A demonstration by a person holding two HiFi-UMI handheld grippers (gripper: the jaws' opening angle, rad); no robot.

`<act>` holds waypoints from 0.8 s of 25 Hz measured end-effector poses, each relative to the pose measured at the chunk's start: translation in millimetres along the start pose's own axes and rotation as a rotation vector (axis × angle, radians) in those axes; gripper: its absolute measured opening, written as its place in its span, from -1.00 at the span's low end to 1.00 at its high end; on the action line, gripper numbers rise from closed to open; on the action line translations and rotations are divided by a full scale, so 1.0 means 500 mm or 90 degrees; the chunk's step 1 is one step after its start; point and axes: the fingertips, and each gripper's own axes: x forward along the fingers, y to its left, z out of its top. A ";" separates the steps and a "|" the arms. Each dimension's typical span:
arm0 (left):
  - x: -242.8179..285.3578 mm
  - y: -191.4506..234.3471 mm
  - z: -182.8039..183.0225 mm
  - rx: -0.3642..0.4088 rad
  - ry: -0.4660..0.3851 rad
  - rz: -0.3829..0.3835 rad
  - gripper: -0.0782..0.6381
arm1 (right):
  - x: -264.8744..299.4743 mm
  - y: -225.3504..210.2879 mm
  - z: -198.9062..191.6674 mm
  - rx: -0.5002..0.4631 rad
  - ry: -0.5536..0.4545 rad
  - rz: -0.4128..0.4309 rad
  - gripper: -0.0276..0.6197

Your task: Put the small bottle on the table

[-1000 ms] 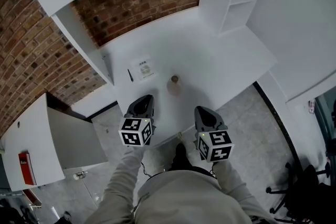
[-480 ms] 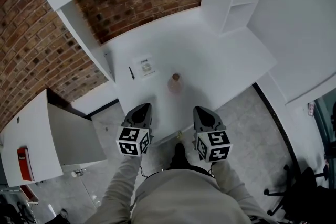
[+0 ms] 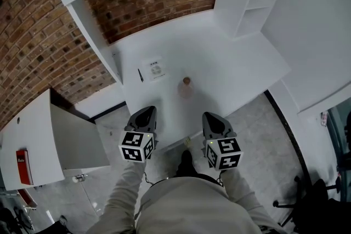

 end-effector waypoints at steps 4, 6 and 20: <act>-0.001 0.005 0.003 0.002 0.000 -0.002 -0.72 | -0.003 -0.005 -0.002 0.000 0.001 -0.008 -0.83; -0.001 0.006 0.006 0.007 0.000 -0.003 -0.72 | -0.004 -0.007 -0.004 0.000 0.002 -0.010 -0.83; -0.005 0.026 -0.015 0.003 0.015 0.010 -0.72 | 0.003 -0.008 -0.009 -0.005 0.009 -0.011 -0.83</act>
